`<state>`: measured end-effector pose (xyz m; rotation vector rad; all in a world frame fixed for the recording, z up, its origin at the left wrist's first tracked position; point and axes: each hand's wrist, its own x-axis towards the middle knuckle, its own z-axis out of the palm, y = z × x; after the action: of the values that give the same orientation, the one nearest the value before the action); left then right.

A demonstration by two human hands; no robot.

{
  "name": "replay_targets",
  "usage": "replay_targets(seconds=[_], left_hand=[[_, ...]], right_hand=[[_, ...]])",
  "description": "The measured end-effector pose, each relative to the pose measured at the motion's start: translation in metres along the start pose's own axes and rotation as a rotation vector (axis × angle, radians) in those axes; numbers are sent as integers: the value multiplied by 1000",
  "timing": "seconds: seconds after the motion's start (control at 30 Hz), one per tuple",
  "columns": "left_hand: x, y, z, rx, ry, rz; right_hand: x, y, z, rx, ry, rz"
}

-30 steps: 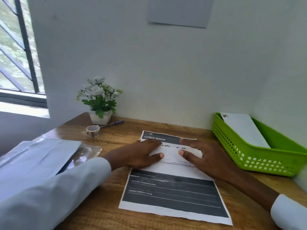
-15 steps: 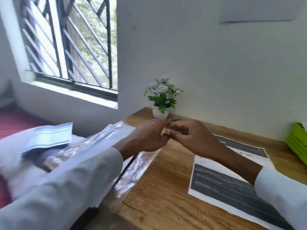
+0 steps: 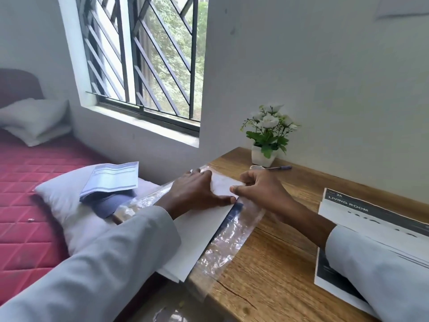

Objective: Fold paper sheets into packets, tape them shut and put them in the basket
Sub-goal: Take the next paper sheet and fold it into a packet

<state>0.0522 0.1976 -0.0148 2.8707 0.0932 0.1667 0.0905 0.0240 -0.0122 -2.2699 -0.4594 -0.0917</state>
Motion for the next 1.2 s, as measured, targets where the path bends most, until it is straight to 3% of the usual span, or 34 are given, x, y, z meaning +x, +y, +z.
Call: replay_targets(seconds=[0.17,0.3,0.43,0.57,0.77,1.03,1.2], left_hand=[[4,0,-2,-68,27,4],[7,2,-6,-238,163,57],[10,5,-15,-417,309,180],[15,16,-27,-531,309,311],[28,44,-43,-541,251,461],[40,113,-39,-480,191,572],[36,162,-24,-424,136,652]], right_hand=[[3,2,2,174,39,40],[3,3,-5,406,19,119],[2,4,-15,541,-39,201],[2,5,-31,698,-89,239],[-9,3,-72,668,13,173],[-51,25,-125,405,371,41],[-85,50,-153,365,458,41]])
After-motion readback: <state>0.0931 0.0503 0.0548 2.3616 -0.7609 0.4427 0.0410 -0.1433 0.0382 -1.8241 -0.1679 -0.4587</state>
